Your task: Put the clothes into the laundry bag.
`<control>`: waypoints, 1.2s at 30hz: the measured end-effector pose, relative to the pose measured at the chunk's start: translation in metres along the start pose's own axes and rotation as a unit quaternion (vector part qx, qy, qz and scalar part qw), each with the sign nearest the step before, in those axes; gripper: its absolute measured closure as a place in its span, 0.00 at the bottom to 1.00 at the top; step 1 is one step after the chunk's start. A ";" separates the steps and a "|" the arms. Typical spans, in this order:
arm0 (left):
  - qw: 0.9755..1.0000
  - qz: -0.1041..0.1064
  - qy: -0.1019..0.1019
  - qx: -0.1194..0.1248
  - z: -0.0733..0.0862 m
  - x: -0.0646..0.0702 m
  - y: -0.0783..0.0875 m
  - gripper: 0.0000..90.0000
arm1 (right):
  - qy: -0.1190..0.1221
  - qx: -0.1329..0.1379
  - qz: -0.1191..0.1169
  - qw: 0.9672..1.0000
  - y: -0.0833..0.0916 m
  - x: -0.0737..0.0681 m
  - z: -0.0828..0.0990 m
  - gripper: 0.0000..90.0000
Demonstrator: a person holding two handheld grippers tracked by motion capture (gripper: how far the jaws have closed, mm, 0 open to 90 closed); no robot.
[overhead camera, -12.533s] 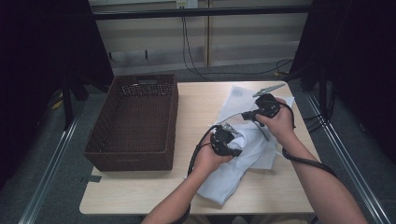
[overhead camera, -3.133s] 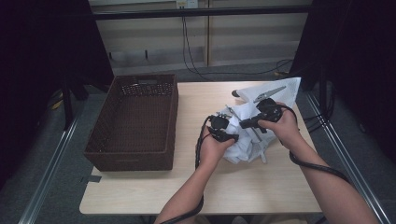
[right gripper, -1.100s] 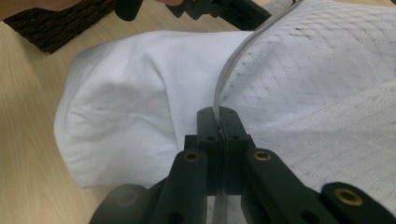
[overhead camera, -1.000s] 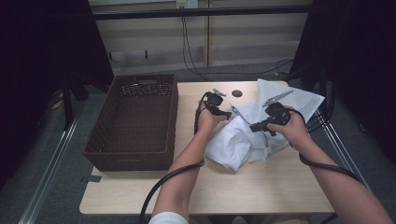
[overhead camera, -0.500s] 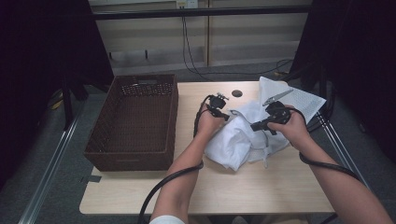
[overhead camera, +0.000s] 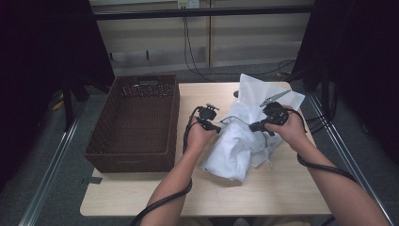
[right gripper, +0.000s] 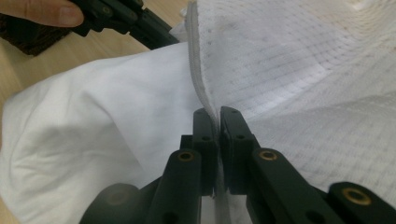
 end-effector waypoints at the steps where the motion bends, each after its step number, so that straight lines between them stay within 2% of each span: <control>1: 1.000 0.002 0.002 -0.004 0.004 0.000 0.002 1.00 | 0.000 -0.001 0.003 1.000 0.001 -0.003 -0.001 0.92; 2: 1.000 0.005 0.012 -0.002 0.007 0.002 0.003 1.00 | 0.000 0.001 0.003 1.000 0.001 -0.006 -0.002 0.89; 5: 1.000 0.010 0.011 -0.003 0.015 0.006 0.006 1.00 | -0.003 0.001 -0.003 1.000 0.003 -0.017 -0.006 0.80; 7: 1.000 0.012 0.010 -0.001 0.020 0.010 0.007 1.00 | 0.006 -0.001 0.001 1.000 0.006 -0.024 -0.008 0.74; 10: 1.000 0.013 0.000 -0.004 0.025 0.016 0.008 1.00 | 0.002 0.002 0.004 1.000 0.010 -0.033 -0.010 0.65; 11: 1.000 0.014 0.007 -0.002 0.026 0.018 0.007 1.00 | 0.007 0.005 0.008 1.000 0.011 -0.034 -0.011 0.63; 12: 1.000 0.014 0.000 -0.008 0.028 0.018 0.008 1.00 | 0.006 0.007 0.008 1.000 0.013 -0.036 -0.011 0.60; 15: 1.000 0.022 0.012 -0.003 0.031 0.021 0.008 1.00 | -0.010 0.012 0.005 1.000 0.017 -0.043 -0.012 0.51; 16: 1.000 0.021 0.017 0.000 0.031 0.022 0.007 1.00 | -0.009 0.017 0.006 1.000 0.019 -0.046 -0.012 0.49; 17: 1.000 0.022 0.011 -0.005 0.033 0.022 0.008 1.00 | -0.009 0.021 0.006 1.000 0.021 -0.048 -0.012 0.47; 19: 0.999 0.026 0.020 0.001 0.033 0.023 0.008 1.00 | -0.009 0.019 0.000 1.000 0.023 -0.054 -0.012 0.44; 21: 0.999 0.028 0.017 0.000 0.035 0.022 0.009 1.00 | -0.004 0.012 -0.010 1.000 0.023 -0.062 -0.012 0.42; 23: 0.999 0.027 0.022 0.002 0.035 0.023 0.008 1.00 | 0.010 0.014 -0.014 1.000 0.022 -0.070 -0.013 0.39; 25: 0.999 0.031 0.027 0.004 0.035 0.024 0.008 1.00 | 0.015 0.011 -0.022 1.000 0.020 -0.077 -0.014 0.35; 29: 0.999 0.035 0.029 0.006 0.035 0.027 0.009 1.00 | 0.026 0.000 -0.018 0.999 0.007 -0.084 -0.012 0.29; 30: 0.999 0.036 0.021 0.000 0.036 0.026 0.010 1.00 | 0.023 -0.003 -0.019 1.000 0.003 -0.084 -0.012 0.29; 32: 0.999 0.040 0.030 0.007 0.037 0.028 0.009 1.00 | 0.008 -0.003 -0.020 1.000 -0.007 -0.084 -0.010 0.27; 33: 0.999 0.040 0.019 -0.001 0.039 0.027 0.010 1.00 | 0.000 -0.003 -0.018 1.000 -0.012 -0.083 -0.010 0.27; 36: 0.999 0.043 0.024 0.001 0.040 0.027 0.008 1.00 | -0.014 -0.011 -0.012 1.000 -0.028 -0.083 -0.007 0.21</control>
Point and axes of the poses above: each handheld gripper's, and its own axes: y roughly backward along the jaws, z roughly out of its underside, x roughly to its right, the point moved 5 cm from there along -y, roughly forward along the jaws, and after that the axes turned 9 degrees about -x, right-handed, at the moved point
